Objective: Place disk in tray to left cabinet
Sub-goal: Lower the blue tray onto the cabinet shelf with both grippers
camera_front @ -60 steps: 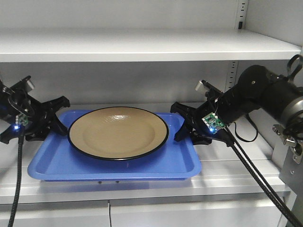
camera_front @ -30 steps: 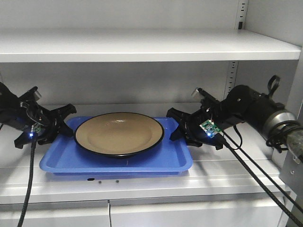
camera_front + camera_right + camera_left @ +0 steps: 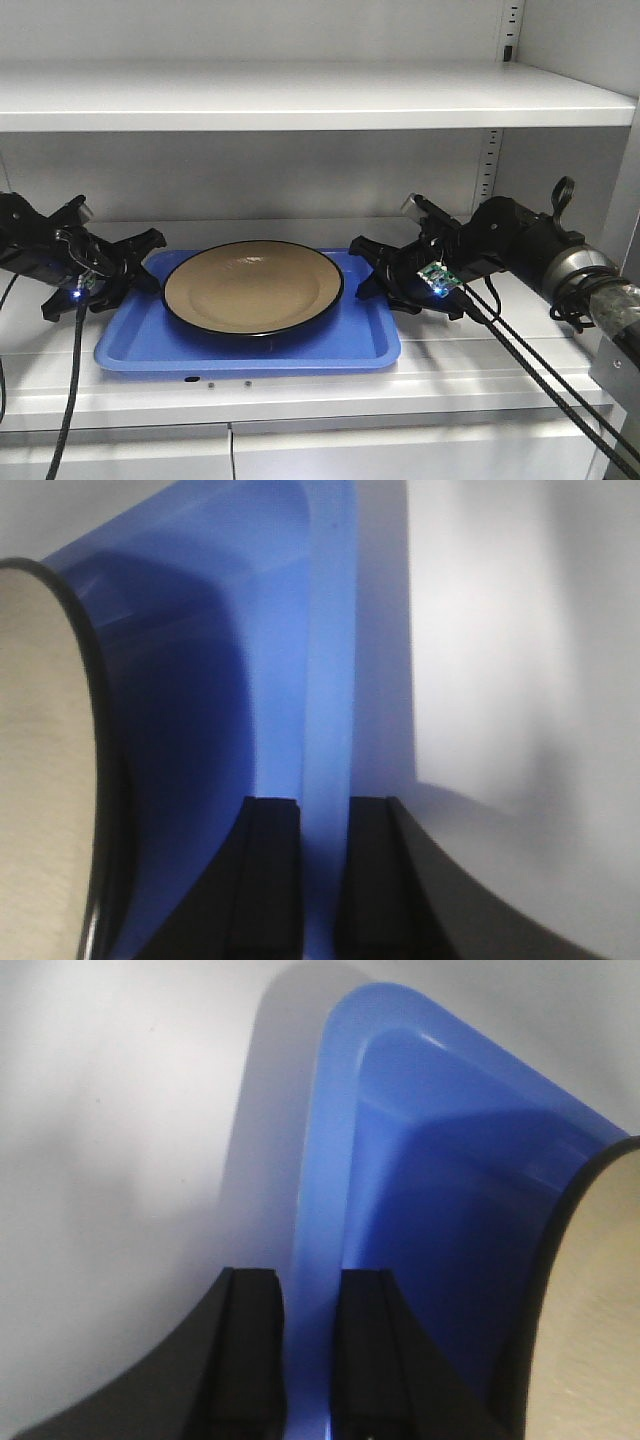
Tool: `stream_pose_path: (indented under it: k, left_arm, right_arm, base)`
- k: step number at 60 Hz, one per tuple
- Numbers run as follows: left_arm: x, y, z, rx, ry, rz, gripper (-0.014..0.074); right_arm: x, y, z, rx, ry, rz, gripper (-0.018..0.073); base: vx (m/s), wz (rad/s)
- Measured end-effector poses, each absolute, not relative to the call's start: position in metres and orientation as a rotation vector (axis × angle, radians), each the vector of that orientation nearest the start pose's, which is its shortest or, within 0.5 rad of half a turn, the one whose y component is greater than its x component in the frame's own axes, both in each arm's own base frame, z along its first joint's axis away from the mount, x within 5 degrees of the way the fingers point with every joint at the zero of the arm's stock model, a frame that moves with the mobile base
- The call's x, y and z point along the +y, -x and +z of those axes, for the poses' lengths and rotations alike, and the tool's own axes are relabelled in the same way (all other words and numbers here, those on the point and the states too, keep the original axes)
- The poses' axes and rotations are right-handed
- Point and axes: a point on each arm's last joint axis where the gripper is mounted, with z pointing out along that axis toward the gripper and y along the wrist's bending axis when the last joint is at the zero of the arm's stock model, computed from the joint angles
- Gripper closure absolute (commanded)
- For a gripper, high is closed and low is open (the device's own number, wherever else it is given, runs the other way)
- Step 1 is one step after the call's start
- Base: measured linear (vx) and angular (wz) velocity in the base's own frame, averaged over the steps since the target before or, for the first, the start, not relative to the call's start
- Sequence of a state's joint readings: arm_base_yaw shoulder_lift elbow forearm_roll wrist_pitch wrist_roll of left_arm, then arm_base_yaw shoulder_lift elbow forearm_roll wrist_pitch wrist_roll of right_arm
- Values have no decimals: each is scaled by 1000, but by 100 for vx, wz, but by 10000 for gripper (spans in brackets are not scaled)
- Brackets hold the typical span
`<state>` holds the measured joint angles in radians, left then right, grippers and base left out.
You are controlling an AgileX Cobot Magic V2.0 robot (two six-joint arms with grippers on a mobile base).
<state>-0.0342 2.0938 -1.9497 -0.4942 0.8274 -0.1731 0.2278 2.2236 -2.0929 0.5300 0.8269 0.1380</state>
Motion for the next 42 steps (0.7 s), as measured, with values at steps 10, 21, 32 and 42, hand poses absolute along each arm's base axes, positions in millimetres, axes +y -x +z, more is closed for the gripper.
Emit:
stream_pose_path:
  k: [10,21,32,42]
  left_arm:
    - [-48,-483,294,2393,363,-666,267]
    - [-53,-483,295,2390,307,-669,73]
    - [-54,-483,296,2384,308,-689,13]
    - [-49,-479,306,2372,310,-687,14]
  right_arm:
    - [149,-494,272,2419,-106,781,230]
    - [151,-494,274,2408,-107,812,169]
    - [150,-493,275,2411,-116,831,169]
    - [145,-493,280,2405,-122,831,169]
  base:
    - [0,0]
    - [0,0]
    - [0,0]
    - [0,0]
